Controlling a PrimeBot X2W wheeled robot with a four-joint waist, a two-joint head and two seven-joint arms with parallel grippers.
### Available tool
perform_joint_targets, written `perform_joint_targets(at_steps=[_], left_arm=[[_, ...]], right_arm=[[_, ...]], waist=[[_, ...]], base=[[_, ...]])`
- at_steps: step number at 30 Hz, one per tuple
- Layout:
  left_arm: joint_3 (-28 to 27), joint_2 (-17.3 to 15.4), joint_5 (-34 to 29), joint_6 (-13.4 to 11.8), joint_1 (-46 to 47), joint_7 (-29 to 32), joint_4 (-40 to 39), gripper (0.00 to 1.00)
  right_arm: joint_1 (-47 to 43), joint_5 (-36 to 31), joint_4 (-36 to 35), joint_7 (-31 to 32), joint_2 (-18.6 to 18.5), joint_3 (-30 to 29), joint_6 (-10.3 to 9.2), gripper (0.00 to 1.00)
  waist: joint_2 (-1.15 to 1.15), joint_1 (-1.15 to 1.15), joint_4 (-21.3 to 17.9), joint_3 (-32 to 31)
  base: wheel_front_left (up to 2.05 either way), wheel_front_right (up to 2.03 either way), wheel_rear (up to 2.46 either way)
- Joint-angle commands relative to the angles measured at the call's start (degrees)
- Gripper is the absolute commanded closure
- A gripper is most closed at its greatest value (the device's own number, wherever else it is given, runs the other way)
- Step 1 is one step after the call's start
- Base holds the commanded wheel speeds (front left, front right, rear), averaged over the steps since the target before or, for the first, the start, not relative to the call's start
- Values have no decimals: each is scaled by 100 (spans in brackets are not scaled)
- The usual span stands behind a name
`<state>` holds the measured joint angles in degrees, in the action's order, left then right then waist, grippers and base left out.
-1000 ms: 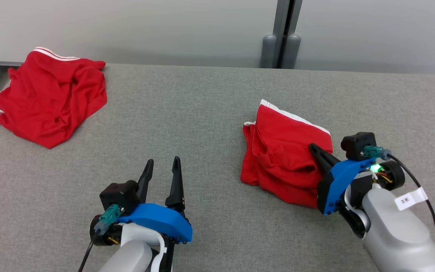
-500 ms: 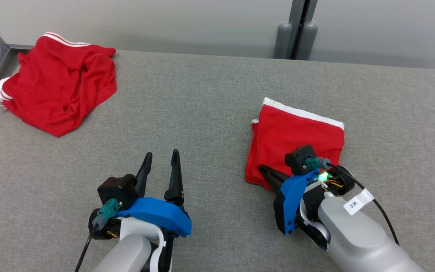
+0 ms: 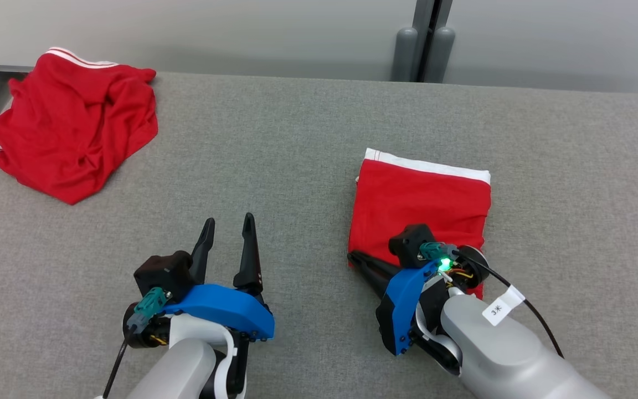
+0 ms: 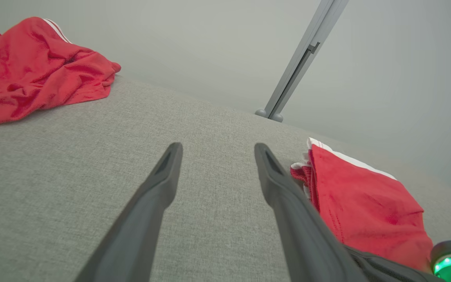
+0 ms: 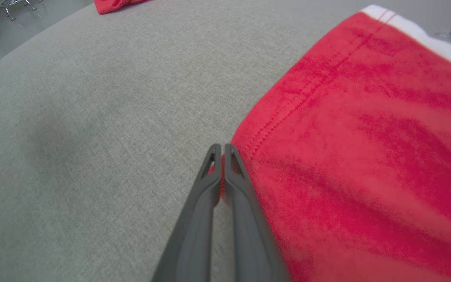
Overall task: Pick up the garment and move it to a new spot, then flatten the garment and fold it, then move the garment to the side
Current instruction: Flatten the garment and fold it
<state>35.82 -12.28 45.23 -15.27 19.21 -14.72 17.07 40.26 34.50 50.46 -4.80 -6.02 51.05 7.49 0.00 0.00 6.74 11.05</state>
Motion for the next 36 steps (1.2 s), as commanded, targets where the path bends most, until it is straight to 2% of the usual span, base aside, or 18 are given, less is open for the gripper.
perform_joint_targets(at_steps=[1,2,5,8,12,15,20,23,24,29,36], left_arm=[[-29,-21,-20,6,97,-18,13,0],[-33,-26,-27,16,104,-21,13,0],[-42,-43,-52,54,140,-27,25,0],[-35,-23,-88,125,165,-32,74,0],[55,14,-202,226,264,-42,175,0],[41,46,-254,279,259,-44,282,0],[-73,100,-240,367,76,-49,457,0],[-181,136,-271,399,-88,-52,500,0],[-181,136,-271,399,-88,-52,500,0],[-359,105,-420,374,-507,-53,581,0],[-665,40,-608,433,-929,-53,575,0]], right_arm=[[109,52,3,-148,-31,4,1,46],[119,79,9,-233,-35,-4,1,0],[190,165,45,-548,-54,-140,1,0],[149,257,154,-879,-99,-619,1,0],[-34,203,123,-1021,-199,-1289,1,0],[-217,-1,-153,-1047,-331,-1947,1,0],[-1040,-774,-871,-1040,-369,-3127,1,0],[-1592,-1359,-1289,-1040,-245,-3762,1,0],[-1592,-1359,-1289,-1040,-245,-3762,1,0],[-2442,-2048,-1900,-1041,70,-4557,1,0],[-3161,-2450,-2744,-799,308,-5034,1,0]], waist=[[0,0,-53,-42],[0,0,-81,-64],[0,0,-178,-160],[0,0,-300,-319],[0,0,-391,-493],[0,0,-477,-614],[0,0,-574,-839],[0,0,-606,-961],[0,0,-606,-961],[0,0,-677,-1132],[0,0,-763,-1200]], base=[[0,0,0],[0,0,0],[0,0,0],[0,0,0],[0,0,0],[0,0,0],[0,0,0],[0,0,0],[0,0,0],[0,0,0],[0,0,0]])
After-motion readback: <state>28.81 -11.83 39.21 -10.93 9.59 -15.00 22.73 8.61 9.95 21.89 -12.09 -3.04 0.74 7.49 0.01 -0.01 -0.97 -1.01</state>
